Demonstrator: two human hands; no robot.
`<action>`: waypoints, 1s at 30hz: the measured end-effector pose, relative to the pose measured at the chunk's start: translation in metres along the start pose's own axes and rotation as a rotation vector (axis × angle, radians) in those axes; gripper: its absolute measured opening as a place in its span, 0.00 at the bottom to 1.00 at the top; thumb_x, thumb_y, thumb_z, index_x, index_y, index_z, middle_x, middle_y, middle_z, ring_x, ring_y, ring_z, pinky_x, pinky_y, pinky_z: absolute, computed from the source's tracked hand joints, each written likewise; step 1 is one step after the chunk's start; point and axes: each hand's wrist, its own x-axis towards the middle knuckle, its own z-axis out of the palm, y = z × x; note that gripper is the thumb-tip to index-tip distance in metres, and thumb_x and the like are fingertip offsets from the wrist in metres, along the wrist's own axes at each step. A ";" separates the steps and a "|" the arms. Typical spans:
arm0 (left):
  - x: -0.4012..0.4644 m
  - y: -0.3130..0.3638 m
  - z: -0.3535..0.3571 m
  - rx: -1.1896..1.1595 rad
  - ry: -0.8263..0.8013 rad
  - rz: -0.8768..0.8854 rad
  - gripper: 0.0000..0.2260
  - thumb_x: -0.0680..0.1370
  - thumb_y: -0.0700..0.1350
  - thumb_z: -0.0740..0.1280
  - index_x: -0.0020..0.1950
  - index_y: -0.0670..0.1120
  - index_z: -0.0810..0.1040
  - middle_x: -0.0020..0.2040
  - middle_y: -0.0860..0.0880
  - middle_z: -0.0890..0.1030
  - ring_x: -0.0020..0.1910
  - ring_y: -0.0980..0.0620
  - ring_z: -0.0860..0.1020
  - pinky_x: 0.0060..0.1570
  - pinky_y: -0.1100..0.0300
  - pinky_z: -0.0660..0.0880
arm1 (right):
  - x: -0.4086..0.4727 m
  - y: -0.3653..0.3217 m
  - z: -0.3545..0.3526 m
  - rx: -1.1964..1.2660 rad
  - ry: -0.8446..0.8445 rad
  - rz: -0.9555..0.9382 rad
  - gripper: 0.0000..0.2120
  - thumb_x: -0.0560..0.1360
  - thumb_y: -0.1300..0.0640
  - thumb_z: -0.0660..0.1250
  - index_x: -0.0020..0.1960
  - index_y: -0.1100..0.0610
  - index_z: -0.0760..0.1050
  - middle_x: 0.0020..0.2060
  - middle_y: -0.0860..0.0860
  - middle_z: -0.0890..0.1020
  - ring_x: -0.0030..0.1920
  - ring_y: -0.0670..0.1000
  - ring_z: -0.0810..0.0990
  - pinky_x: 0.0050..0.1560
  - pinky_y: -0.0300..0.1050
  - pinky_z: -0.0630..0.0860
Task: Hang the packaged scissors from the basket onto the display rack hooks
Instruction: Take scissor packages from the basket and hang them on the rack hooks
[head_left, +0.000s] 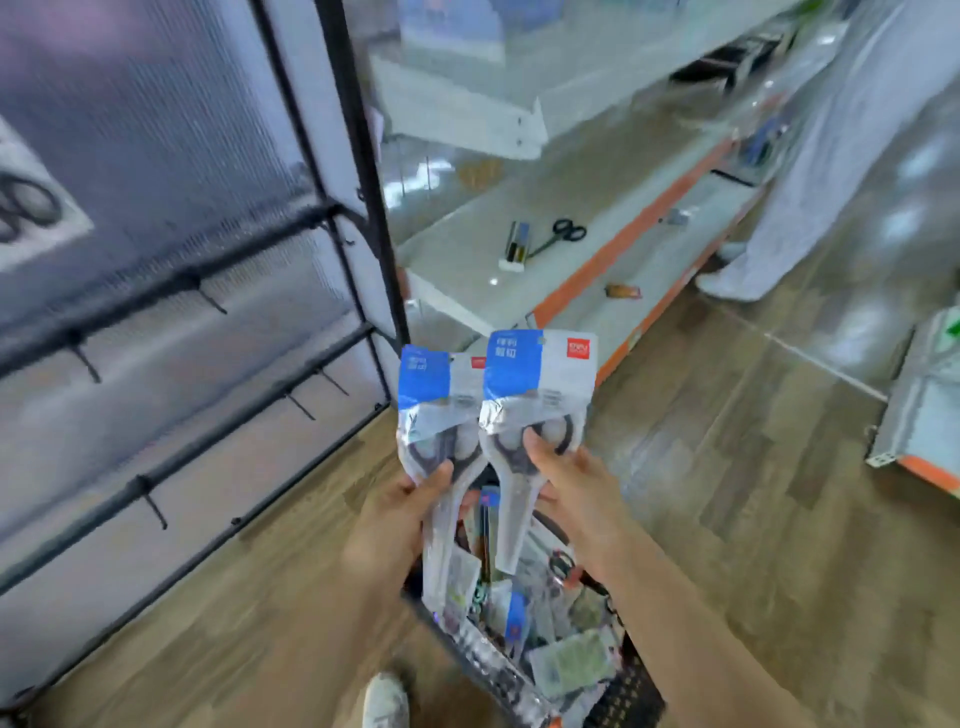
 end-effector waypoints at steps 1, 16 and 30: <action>-0.014 0.024 -0.003 -0.024 0.001 0.049 0.05 0.78 0.43 0.63 0.50 0.42 0.75 0.36 0.52 0.84 0.38 0.54 0.83 0.39 0.61 0.80 | -0.010 -0.020 0.016 0.003 -0.028 -0.038 0.02 0.75 0.54 0.68 0.47 0.49 0.79 0.42 0.47 0.85 0.48 0.51 0.83 0.53 0.52 0.78; -0.218 0.277 -0.159 -0.032 0.211 0.493 0.08 0.77 0.45 0.66 0.44 0.45 0.83 0.42 0.44 0.85 0.44 0.47 0.83 0.53 0.51 0.76 | -0.158 -0.207 0.287 -0.059 -0.492 -0.403 0.11 0.74 0.52 0.69 0.55 0.54 0.79 0.50 0.53 0.84 0.54 0.55 0.82 0.58 0.53 0.76; -0.335 0.302 -0.293 -0.167 0.388 0.665 0.06 0.78 0.44 0.65 0.49 0.45 0.80 0.43 0.46 0.85 0.45 0.50 0.83 0.52 0.53 0.76 | -0.252 -0.188 0.465 0.083 -0.817 -0.478 0.08 0.76 0.62 0.66 0.54 0.55 0.78 0.49 0.54 0.83 0.56 0.58 0.80 0.64 0.61 0.70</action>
